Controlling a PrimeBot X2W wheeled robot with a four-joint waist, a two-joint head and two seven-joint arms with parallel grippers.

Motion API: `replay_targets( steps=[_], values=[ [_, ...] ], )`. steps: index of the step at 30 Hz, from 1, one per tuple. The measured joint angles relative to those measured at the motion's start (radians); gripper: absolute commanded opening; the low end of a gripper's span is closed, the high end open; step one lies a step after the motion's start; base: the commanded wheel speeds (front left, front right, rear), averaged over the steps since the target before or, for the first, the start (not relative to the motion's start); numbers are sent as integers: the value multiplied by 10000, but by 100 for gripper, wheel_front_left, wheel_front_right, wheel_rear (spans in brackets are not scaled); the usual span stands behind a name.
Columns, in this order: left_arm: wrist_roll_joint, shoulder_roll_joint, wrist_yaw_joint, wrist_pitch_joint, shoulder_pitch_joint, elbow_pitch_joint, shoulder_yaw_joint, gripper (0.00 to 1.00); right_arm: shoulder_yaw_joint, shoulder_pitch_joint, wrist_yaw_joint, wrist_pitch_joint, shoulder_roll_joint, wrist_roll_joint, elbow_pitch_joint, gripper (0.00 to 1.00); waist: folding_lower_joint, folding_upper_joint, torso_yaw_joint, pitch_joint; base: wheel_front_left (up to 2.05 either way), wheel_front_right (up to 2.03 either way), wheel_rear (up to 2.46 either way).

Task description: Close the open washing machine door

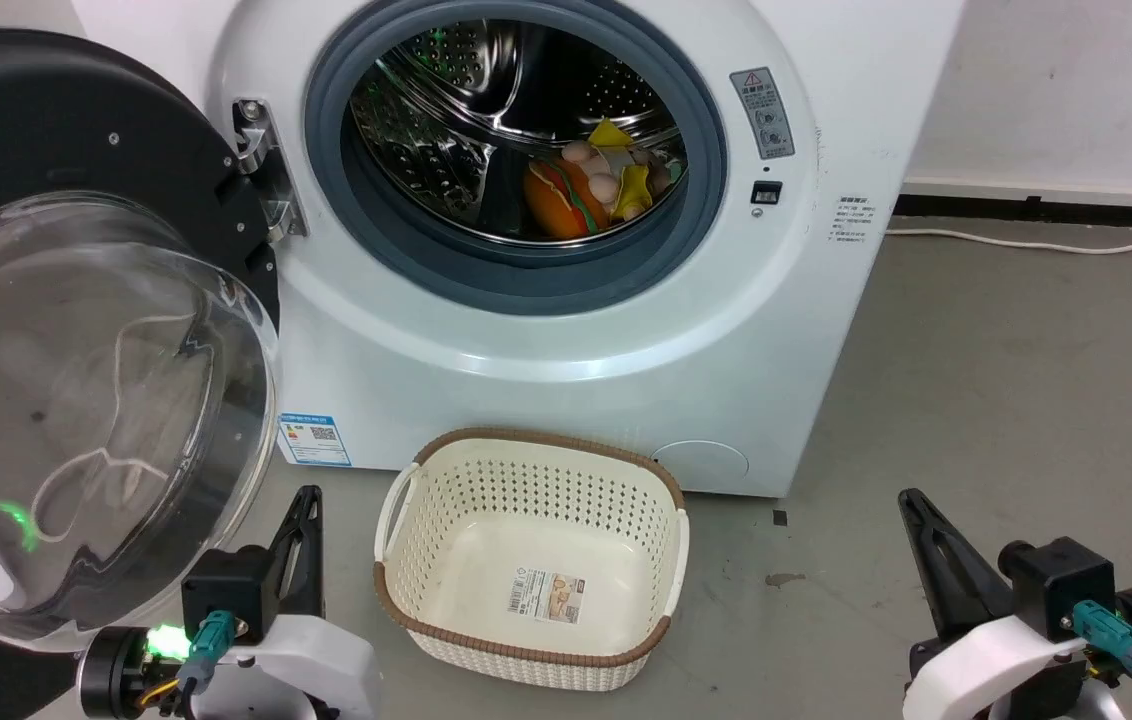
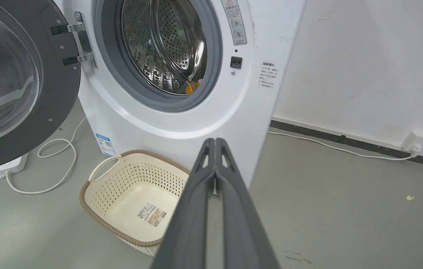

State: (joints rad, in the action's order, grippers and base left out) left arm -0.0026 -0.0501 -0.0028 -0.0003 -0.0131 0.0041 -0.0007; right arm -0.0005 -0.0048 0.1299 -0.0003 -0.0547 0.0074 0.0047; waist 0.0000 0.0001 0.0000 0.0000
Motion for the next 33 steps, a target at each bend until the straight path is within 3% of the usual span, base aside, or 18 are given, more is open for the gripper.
replay_targets(
  steps=[2, 3, 20, 33],
  values=[
    [0, 0, 0, 0, 0, 0, 6, 0, 6, 0, 0, 0, 0, 2, 0, 0, 0, 0, 0, 0, 0, 0, 0],
    [-2, 0, -2, 0, -2, 4, 0, 100, 0, -1, 0, 0, 0, 8, 4, 100, 0, 0, 0, 0, 0, 0, 0],
    [-2, 0, -4, -198, -8, 48, -59, 100, -94, -1, 0, -199, -2, 205, 107, 100, 0, 0, 63, 8, 0, 0, 0],
    [-2, -13, -17, -466, -16, 105, -123, 100, -117, -1, 0, -474, -2, 464, 265, 100, 0, 0, 564, -40, 0, 0, 0]
  ],
)
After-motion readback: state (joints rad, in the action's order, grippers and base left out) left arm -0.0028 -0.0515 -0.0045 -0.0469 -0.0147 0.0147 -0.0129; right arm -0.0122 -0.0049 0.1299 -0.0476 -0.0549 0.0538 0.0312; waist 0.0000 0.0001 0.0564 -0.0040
